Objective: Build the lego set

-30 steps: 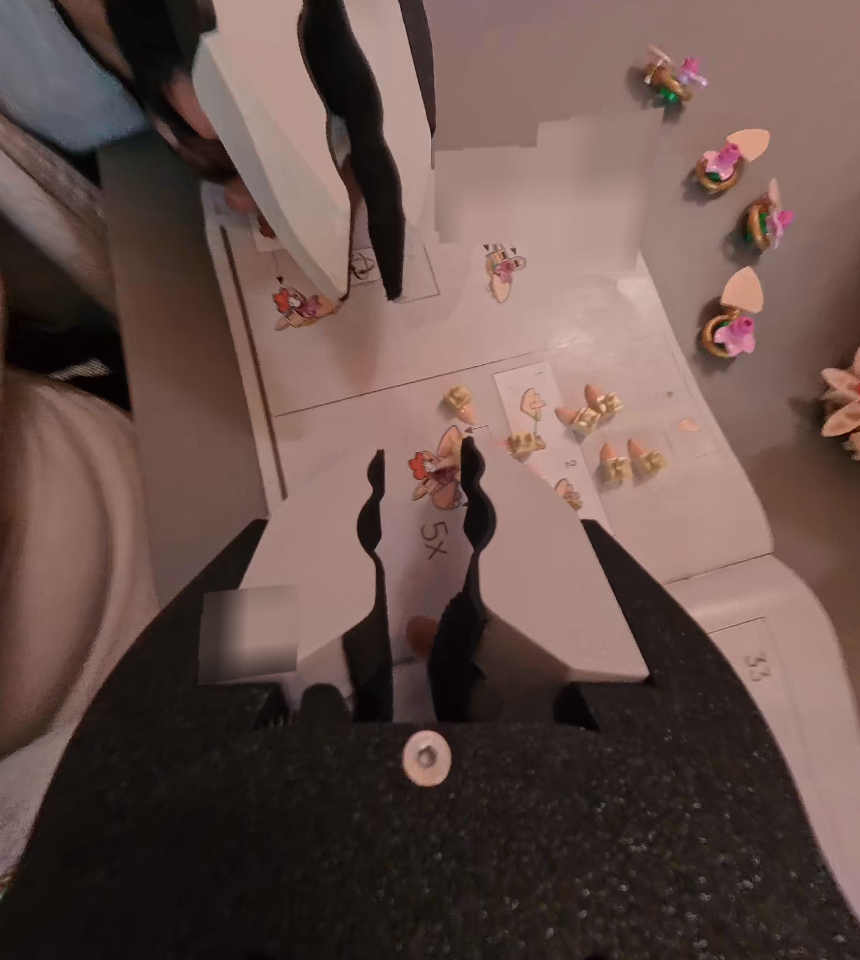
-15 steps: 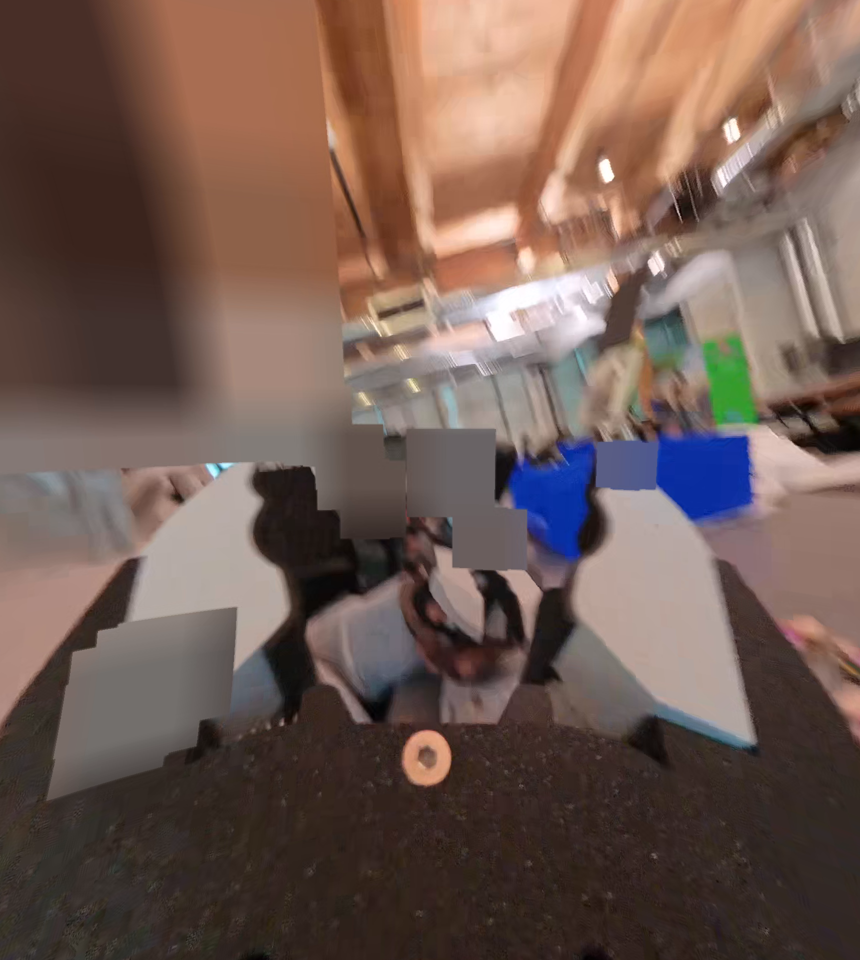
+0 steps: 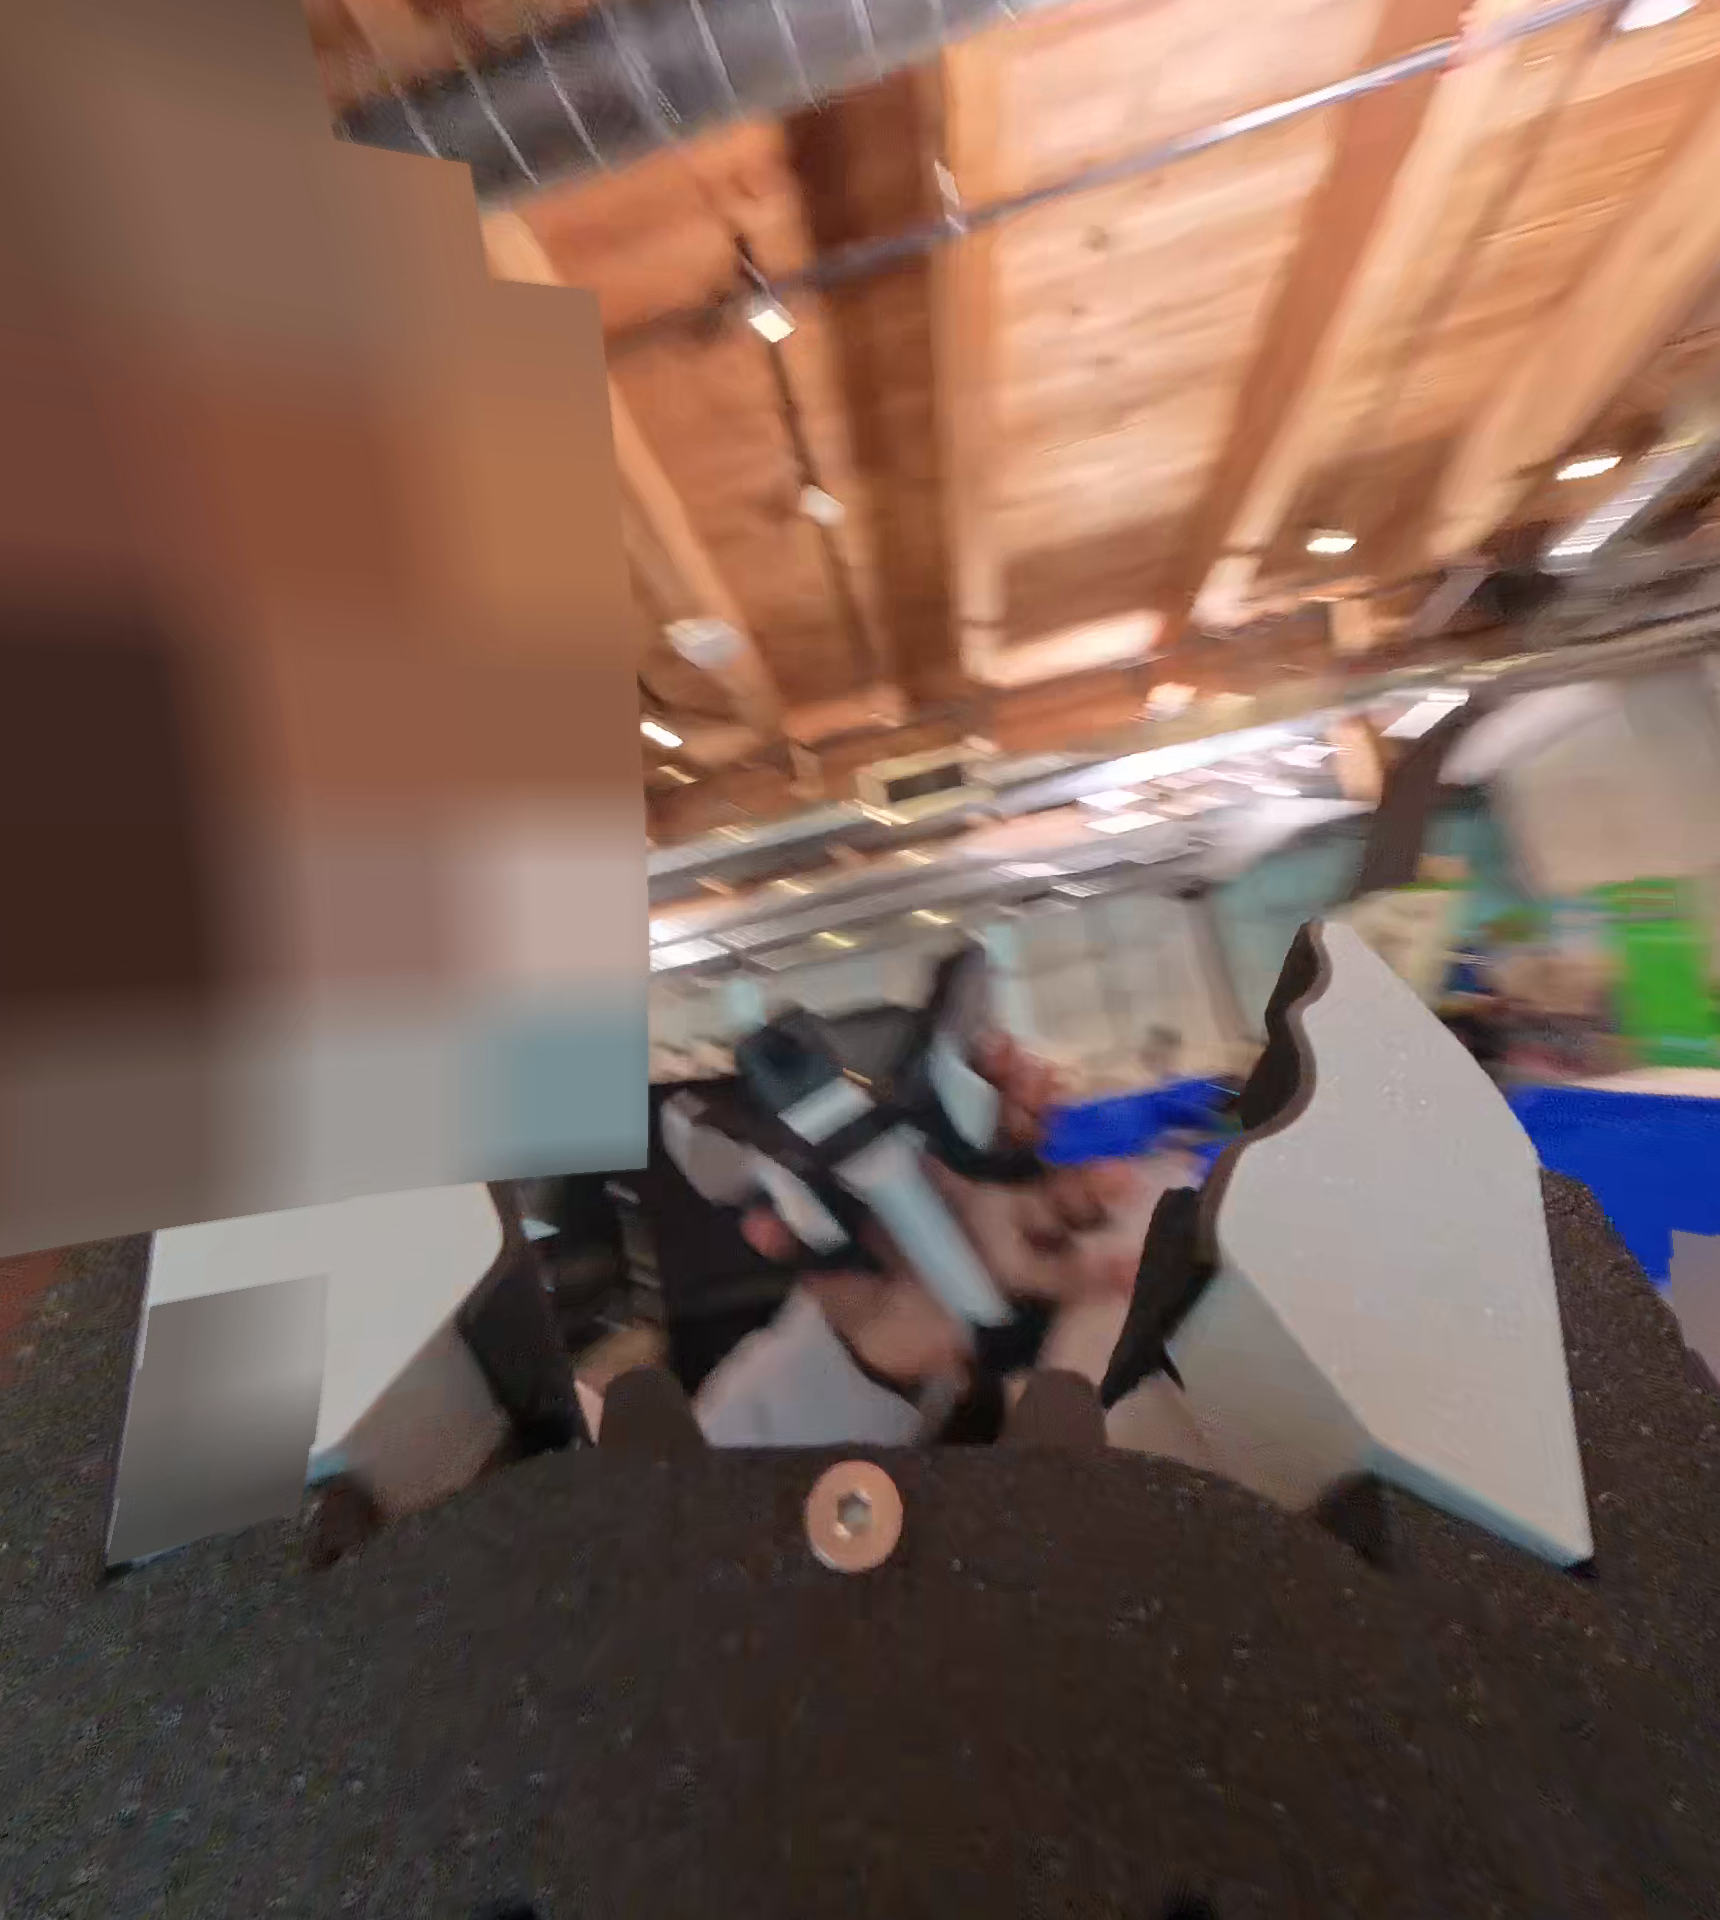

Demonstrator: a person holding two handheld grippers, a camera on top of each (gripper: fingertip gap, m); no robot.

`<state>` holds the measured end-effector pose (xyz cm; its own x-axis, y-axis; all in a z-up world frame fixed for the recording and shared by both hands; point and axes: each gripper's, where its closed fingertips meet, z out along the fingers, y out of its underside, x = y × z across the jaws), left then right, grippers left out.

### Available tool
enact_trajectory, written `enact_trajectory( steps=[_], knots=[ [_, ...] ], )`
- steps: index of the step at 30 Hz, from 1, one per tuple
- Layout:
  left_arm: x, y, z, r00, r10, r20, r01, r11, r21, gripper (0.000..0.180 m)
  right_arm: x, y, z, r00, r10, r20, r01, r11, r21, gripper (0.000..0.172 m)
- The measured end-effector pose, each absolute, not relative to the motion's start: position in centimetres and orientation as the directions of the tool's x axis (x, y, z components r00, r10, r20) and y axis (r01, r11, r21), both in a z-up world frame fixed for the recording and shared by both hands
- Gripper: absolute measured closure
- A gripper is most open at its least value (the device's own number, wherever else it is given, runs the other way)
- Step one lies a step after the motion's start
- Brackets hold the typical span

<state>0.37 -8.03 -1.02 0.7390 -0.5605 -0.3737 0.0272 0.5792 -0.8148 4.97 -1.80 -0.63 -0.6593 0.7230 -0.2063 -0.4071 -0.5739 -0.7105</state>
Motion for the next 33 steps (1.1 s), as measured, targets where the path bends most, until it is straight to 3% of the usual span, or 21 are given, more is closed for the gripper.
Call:
enact_trajectory(
  steps=[1, 6, 9, 11, 13, 15, 18, 21, 24, 26, 29, 33],
  knots=[
    [0.6, -8.3, 0.2, 0.738, -0.549, -0.393, 0.024, 0.603, -0.798, 0.087, 4.7, -1.6, -0.9, -0.571, 0.798, -0.192, -0.427, -0.488, -0.761, 0.028],
    [0.9, -8.0, 4.8, 0.734, -0.510, -0.448, -0.002, 0.658, -0.753, 0.087, 5.9, 0.5, 3.3, -0.216, 0.976, 0.001, -0.612, -0.135, -0.779, 0.028],
    [0.0, -7.3, 6.2, 0.747, -0.497, -0.442, 0.008, 0.670, -0.742, 0.092, 8.7, 2.6, 7.7, 0.203, 0.957, 0.205, -0.754, 0.286, -0.591, 0.080],
    [-0.9, -6.6, 7.2, 0.762, -0.494, -0.419, 0.032, 0.675, -0.737, 0.098, 8.6, 2.8, 9.0, 0.376, 0.861, 0.343, -0.681, 0.508, -0.528, 0.125],
    [-1.5, -5.5, 8.2, 0.775, -0.497, -0.389, 0.047, 0.660, -0.750, 0.101, 7.3, 3.0, 10.5, 0.405, 0.819, 0.407, -0.608, 0.573, -0.549, 0.150],
    [-1.6, -4.4, 8.8, 0.784, -0.491, -0.379, 0.030, 0.641, -0.767, 0.101, 5.8, 3.0, 11.7, 0.304, 0.856, 0.418, -0.575, 0.514, -0.636, 0.165],
    [-0.8, -4.0, 8.1, 0.772, -0.456, -0.444, -0.058, 0.644, -0.763, 0.101, 4.0, 1.7, 11.5, 0.015, 0.924, 0.381, -0.523, 0.332, -0.785, 0.153],
    [-1.1, -4.1, 5.9, 0.770, -0.374, -0.516, -0.150, 0.680, -0.718, 0.104, 3.5, 0.3, 8.5, -0.293, 0.931, 0.220, -0.373, 0.101, -0.923, 0.103],
    [-2.0, -2.9, 4.5, 0.779, -0.391, -0.491, -0.155, 0.638, -0.754, 0.110, 5.0, 0.3, 5.0, -0.422, 0.902, 0.089, -0.328, -0.060, -0.943, 0.066],
    [-3.4, -2.3, 4.8, 0.831, -0.368, -0.416, -0.120, 0.612, -0.782, 0.113, 6.3, 2.4, 6.0, -0.358, 0.930, 0.086, -0.526, -0.124, -0.842, 0.087],
    [-4.2, -2.5, 4.9, 0.852, -0.368, -0.373, -0.074, 0.620, -0.781, 0.117, 8.3, 5.4, 7.7, -0.322, 0.947, -0.008, -0.579, -0.203, -0.790, 0.104],
    [-5.3, -2.1, 4.7, 0.872, -0.337, -0.355, -0.092, 0.600, -0.795, 0.118, 10.2, 8.9, 7.9, -0.036, 0.999, 0.040, -0.676, 0.005, -0.737, 0.114]
  ],
)
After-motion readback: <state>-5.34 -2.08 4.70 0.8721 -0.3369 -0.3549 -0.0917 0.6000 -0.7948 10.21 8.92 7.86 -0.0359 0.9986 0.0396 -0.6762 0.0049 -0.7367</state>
